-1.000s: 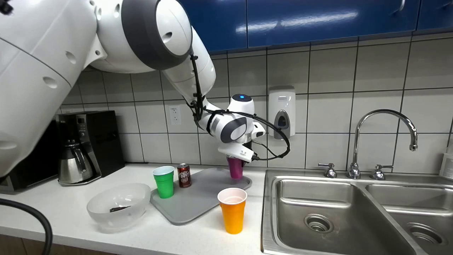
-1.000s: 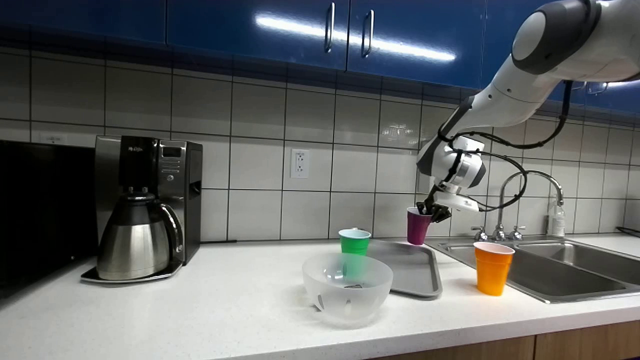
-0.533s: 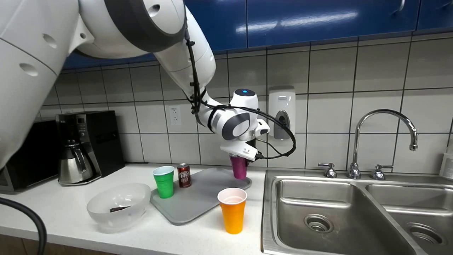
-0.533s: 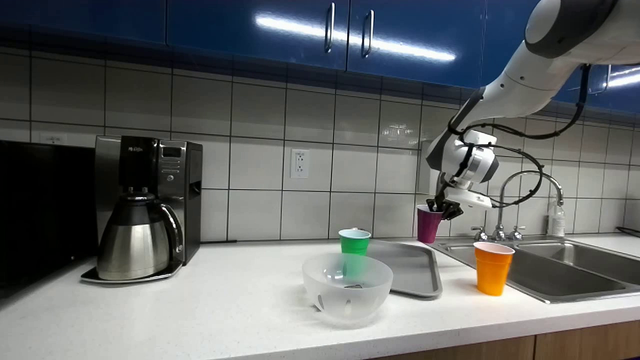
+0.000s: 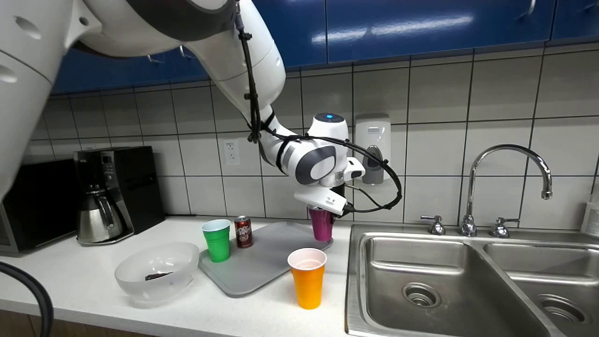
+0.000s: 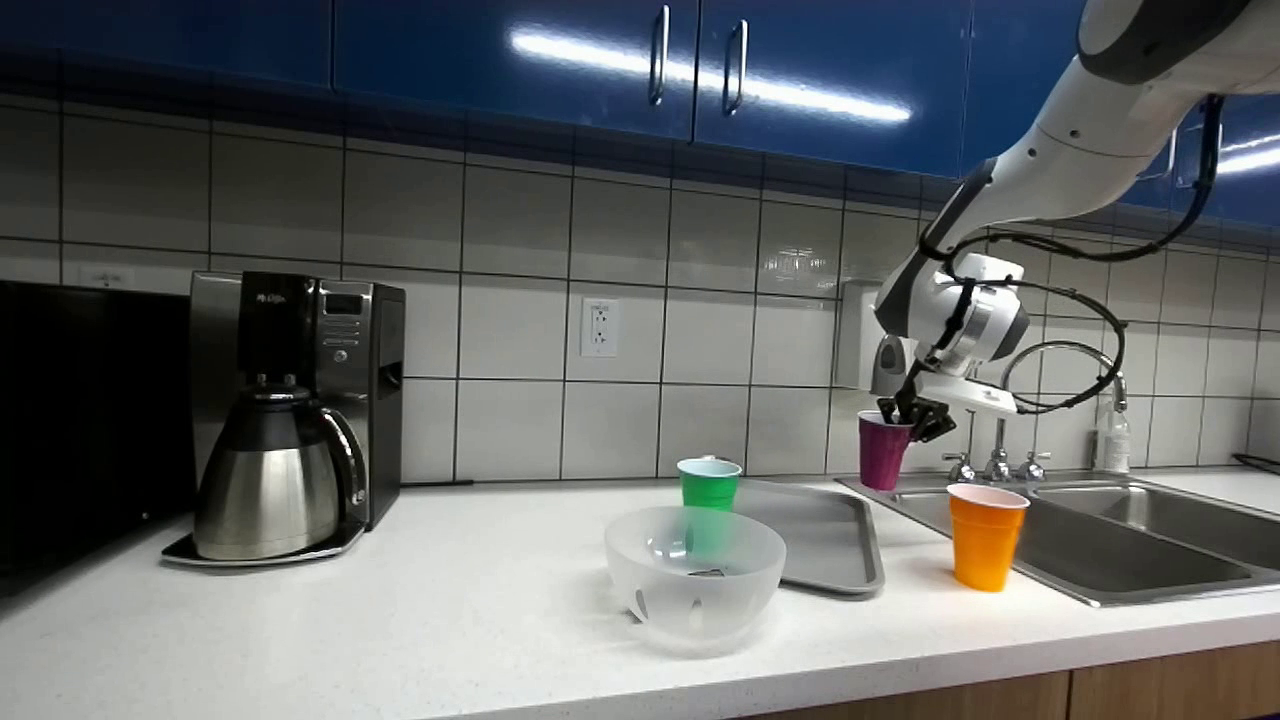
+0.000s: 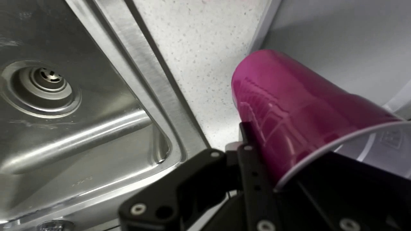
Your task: Remove the cups from the tray.
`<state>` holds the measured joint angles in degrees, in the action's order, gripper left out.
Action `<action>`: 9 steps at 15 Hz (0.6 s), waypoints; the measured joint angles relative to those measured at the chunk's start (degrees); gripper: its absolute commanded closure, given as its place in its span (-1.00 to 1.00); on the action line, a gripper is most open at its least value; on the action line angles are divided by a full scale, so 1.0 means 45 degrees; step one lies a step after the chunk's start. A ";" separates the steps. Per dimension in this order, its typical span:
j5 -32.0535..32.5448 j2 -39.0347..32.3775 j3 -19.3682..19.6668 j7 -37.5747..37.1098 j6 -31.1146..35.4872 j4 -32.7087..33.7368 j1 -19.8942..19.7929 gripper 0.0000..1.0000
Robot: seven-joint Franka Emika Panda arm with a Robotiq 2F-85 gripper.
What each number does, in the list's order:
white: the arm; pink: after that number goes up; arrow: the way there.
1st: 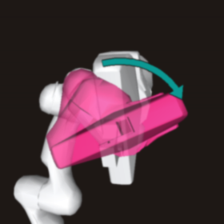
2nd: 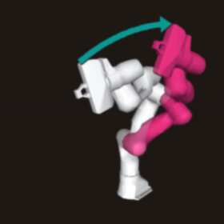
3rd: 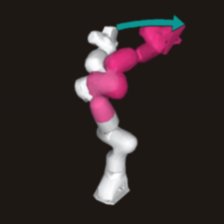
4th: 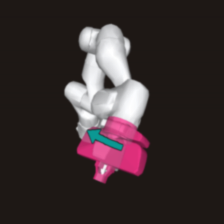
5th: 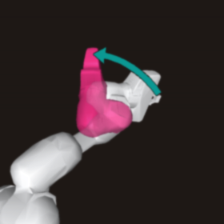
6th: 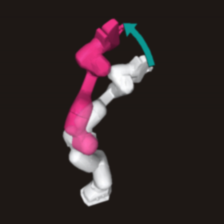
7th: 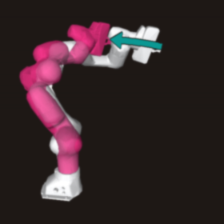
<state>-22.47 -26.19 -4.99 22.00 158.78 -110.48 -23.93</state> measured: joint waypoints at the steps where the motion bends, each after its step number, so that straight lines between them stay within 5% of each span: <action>1: -0.0004 0.0073 0.0013 0.0000 0.0000 -0.0132 -0.0044 0.99; 9: -0.0005 0.0222 0.0351 0.0028 0.0086 -0.0998 -0.0171 0.99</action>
<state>-22.49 -25.19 -3.41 22.13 159.16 -114.98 -24.70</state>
